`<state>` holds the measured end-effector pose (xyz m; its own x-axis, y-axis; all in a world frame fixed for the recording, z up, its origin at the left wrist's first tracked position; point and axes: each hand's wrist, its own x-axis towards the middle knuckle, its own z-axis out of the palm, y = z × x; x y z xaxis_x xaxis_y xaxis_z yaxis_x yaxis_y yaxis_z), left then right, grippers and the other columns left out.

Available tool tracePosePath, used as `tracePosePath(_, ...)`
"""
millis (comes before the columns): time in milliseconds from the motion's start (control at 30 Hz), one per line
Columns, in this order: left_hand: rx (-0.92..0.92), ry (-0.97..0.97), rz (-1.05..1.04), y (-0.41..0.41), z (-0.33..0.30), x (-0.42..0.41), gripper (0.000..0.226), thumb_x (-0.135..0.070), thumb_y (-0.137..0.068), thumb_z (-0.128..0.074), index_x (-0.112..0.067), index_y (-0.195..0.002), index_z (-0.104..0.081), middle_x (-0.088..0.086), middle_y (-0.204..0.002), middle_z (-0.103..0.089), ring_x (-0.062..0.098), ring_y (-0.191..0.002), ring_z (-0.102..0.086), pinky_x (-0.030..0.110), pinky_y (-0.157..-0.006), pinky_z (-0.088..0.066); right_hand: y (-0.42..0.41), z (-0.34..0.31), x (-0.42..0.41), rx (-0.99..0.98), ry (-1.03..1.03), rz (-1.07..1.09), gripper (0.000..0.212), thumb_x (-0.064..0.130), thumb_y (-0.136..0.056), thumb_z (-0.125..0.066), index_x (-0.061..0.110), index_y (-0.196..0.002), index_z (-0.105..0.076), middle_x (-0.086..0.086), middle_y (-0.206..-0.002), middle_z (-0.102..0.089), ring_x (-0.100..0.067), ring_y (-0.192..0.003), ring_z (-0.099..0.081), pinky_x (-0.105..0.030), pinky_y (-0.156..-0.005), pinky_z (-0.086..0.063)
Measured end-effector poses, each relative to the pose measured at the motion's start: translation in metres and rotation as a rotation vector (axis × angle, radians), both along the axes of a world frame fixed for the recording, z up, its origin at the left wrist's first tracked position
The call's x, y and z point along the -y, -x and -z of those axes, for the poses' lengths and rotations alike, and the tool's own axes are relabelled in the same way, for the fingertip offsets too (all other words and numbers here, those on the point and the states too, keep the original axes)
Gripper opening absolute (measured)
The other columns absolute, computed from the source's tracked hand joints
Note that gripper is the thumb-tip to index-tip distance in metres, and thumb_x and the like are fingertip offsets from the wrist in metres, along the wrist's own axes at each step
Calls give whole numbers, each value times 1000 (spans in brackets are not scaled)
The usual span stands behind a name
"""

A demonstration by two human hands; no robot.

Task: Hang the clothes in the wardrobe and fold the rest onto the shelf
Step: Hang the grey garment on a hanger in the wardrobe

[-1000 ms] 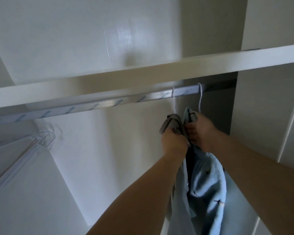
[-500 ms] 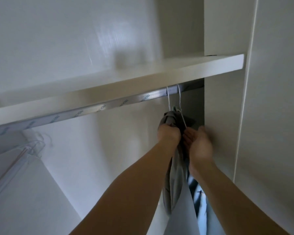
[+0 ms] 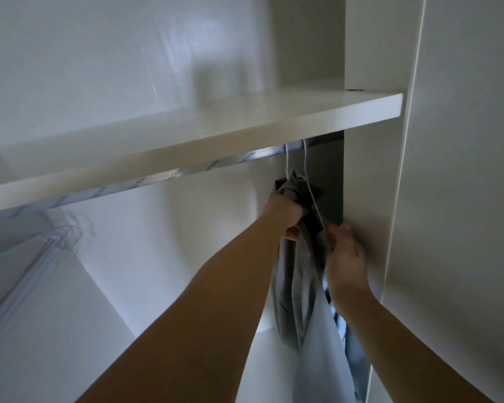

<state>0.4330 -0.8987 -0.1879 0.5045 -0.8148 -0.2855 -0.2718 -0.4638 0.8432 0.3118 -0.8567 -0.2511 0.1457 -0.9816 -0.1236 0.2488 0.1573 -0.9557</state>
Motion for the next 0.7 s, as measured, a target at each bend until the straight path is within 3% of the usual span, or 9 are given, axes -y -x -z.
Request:
tracePosePath(100, 80, -55, 51, -5, -2, -9, 25, -24, -95, -57, -5, -111, -51, 16, -103, -65, 29, -81, -69, 34, -65, -61, 1, -7, -2, -30, 43, 9, 40, 39, -102, -35, 14, -125, -56, -10, -119, -60, -26, -114, -55, -44, -105, -40)
tracePosePath(167, 165, -82, 70, -9, -4, -16, 30, -26, -96, -53, -3, -115, -52, 17, -99, -67, 29, -80, -71, 37, -70, -61, -1, -14, -5, -61, 79, 5, 34, 36, -101, -38, 13, -115, -59, -8, -105, -62, -25, -103, -58, -37, -91, -47)
tracePosePath(267, 335, -97, 109, -14, -12, -33, 30, -28, -98, -49, 0, -108, -55, 17, -94, -69, 29, -79, -70, 36, -73, -60, -5, -25, -11, -167, 165, -35, 23, 28, -101, -38, 15, -101, -58, -3, -89, -57, -22, -88, -55, -25, -72, -44)
tracePosePath(367, 540, -135, 175, -17, -25, -62, 40, -36, -100, -42, 0, -96, -61, 18, -102, -67, 30, -84, -65, 33, -71, -49, -6, -39, -19, -321, 250, -63, 29, 20, -97, -36, 12, -116, -56, 0, -97, -51, -16, -90, -47, -27, -79, -41)
tracePosePath(467, 605, -161, 178, -26, -30, -110, 39, -31, -100, -40, -1, -112, -61, 14, -113, -63, 30, -105, -60, 31, -79, -44, -2, -53, -39, -503, 325, -93, 30, 15, -96, -37, 14, -120, -55, -4, -107, -55, -20, -94, -53, -33, -83, -47)
tracePosePath(567, 691, -180, 223, -41, -24, -170, 34, -32, -100, -39, -9, -117, -59, 8, -116, -62, 26, -106, -59, 31, -85, -45, -3, -66, -71, -622, 417, -158, 25, 11, -96, -38, 11, -112, -57, -18, -104, -57, -27, -85, -59, -23, -69, -45)
tracePosePath(700, 689, -191, 98, -66, -20, -242, 30, -31, -99, -41, -16, -119, -58, 2, -119, -61, 22, -105, -58, 33, -89, -48, -28, -83, -112, -624, 442, -326, 44, 7, -96, -39, 9, -140, -42, -12, -126, -54, -21, -109, -54, -13, -84, -36)
